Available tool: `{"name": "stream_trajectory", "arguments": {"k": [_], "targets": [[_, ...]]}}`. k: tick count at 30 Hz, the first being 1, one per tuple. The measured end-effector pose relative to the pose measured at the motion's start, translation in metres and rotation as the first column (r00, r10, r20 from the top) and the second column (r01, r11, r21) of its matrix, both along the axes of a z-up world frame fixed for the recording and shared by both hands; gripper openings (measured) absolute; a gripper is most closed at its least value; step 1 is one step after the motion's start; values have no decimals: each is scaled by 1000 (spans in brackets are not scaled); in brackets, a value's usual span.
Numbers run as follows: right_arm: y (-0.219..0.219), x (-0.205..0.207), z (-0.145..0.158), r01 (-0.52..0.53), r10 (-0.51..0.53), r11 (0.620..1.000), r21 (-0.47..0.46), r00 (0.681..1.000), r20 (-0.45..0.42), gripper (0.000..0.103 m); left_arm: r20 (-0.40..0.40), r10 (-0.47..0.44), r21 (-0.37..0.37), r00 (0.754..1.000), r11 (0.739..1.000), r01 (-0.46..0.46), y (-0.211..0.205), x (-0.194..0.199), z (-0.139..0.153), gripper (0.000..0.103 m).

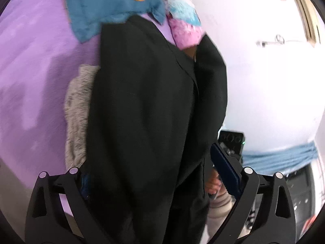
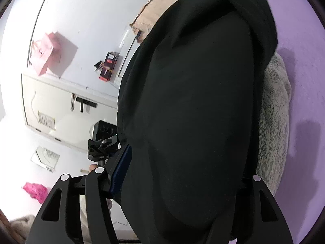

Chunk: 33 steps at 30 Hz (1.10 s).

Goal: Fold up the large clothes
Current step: 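Lift the folded jacket with both tools and carry it across the bed, then lower the jacket onto the grey fluffy garment and open both tools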

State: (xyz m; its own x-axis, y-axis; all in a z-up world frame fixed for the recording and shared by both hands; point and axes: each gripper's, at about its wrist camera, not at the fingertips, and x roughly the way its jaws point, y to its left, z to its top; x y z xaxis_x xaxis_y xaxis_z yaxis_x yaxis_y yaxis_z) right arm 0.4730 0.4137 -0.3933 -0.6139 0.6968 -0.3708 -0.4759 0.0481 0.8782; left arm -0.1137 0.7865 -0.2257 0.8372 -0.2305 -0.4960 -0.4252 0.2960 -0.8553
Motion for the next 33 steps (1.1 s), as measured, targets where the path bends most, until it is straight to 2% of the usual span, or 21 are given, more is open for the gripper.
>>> {"name": "stream_trajectory", "arguments": {"k": [2,3,4,5,6,7,8,9,10,11,13,17,20,24,26,27,28,30,33], "targets": [[-16,12,-2,4,-4,1000,-5,1000,5,60,-54,47,83,997,996,-42,-1,-14,16,95],[-32,13,2,3,-3,1000,-5,1000,10,60,-109,80,176,991,983,-60,-6,-21,32,95],[-30,5,8,3,-3,1000,-12,1000,26,60,-160,112,265,981,962,-67,-10,-24,46,95],[-25,-8,21,1,-1,1000,-16,999,43,61,-246,170,430,954,901,-50,-29,-23,71,96],[-22,-7,29,2,-1,1000,-20,998,57,61,-311,237,597,921,802,-5,-58,-16,97,97],[-27,-8,27,7,-5,1000,-22,998,63,65,-343,297,724,891,688,49,-93,-6,121,97],[-31,-8,27,12,-10,1000,-25,997,76,69,-356,342,787,870,612,81,-107,-4,133,97],[-32,-5,40,20,-18,1000,-24,996,92,71,-363,402,847,841,519,118,-127,0,148,97],[-36,-3,41,34,-32,999,-16,994,108,75,-354,433,873,829,470,128,-142,4,160,97],[-40,-1,42,48,-46,999,-11,992,118,76,-341,437,883,832,454,123,-153,5,165,97],[-50,6,48,77,-75,997,-9,988,133,76,-322,429,889,844,444,113,-171,11,171,97],[-62,6,65,102,-97,995,-17,979,180,78,-314,421,904,851,405,133,-193,29,183,97],[-66,1,85,107,-101,994,-13,970,221,82,-299,402,906,865,405,125,-217,43,206,97],[-85,1,109,140,-140,990,21,954,263,86,-292,386,901,875,419,116,-229,49,213,97],[-91,0,117,186,-182,982,16,929,324,94,-301,389,893,871,436,114,-231,53,207,97],[-92,-3,124,203,-196,979,19,914,354,95,-303,385,887,872,448,110,-230,54,204,97],[-94,-8,134,213,-210,976,34,898,386,97,-309,379,873,872,477,102,-228,55,198,97],[-92,-22,152,245,-237,968,43,855,462,97,-317,369,853,873,513,93,-226,59,189,97],[-87,-40,175,299,-274,953,49,781,561,97,-329,379,835,865,544,80,-221,65,173,97]]}}
